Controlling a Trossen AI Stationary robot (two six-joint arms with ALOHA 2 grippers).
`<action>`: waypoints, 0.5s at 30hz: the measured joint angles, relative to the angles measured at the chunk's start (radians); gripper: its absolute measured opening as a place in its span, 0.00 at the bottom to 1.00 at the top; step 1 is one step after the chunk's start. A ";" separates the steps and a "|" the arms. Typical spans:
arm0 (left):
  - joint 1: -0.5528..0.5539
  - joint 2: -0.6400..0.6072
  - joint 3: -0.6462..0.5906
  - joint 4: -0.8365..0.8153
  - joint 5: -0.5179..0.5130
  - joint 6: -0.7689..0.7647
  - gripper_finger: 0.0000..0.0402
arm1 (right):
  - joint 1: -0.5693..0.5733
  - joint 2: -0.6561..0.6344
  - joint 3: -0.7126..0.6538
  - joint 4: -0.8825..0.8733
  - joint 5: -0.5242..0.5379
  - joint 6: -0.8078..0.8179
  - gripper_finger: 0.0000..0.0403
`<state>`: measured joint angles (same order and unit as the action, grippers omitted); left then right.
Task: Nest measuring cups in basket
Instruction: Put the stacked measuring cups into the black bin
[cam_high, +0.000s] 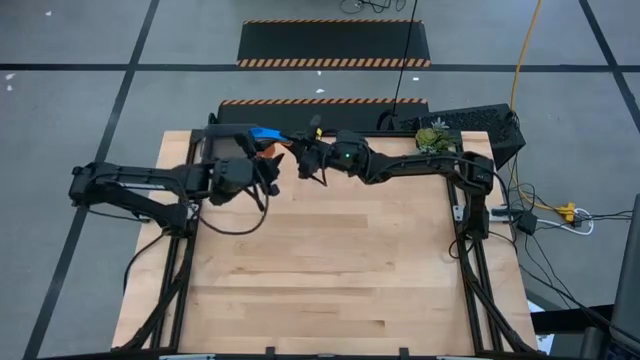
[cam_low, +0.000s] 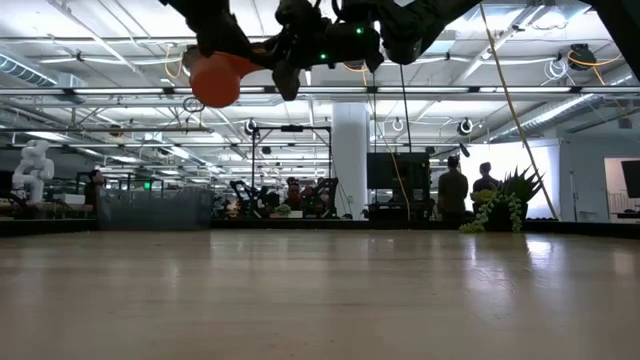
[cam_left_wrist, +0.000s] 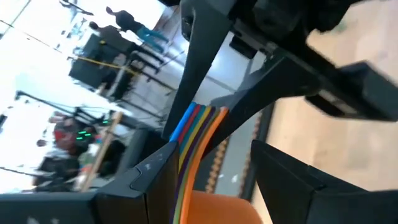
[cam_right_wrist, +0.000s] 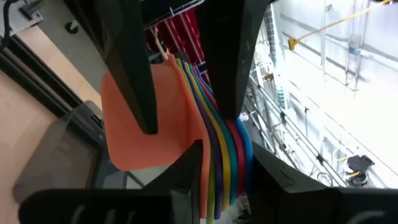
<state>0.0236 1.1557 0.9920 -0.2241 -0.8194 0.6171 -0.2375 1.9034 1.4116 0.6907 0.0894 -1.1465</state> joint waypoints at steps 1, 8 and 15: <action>0.001 0.011 0.000 0.016 -0.016 0.024 0.51 | 0.000 0.000 0.000 -0.005 0.004 0.006 0.18; -0.001 0.038 0.000 0.110 -0.102 0.162 0.51 | -0.012 -0.002 0.000 -0.057 0.040 0.008 0.18; 0.014 0.024 0.001 0.095 -0.098 0.174 0.51 | -0.017 -0.002 0.000 -0.056 0.040 0.032 0.18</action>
<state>0.0380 1.1799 0.9932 -0.1287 -0.9177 0.7906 -0.2546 1.9018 1.4117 0.6346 0.1299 -1.1144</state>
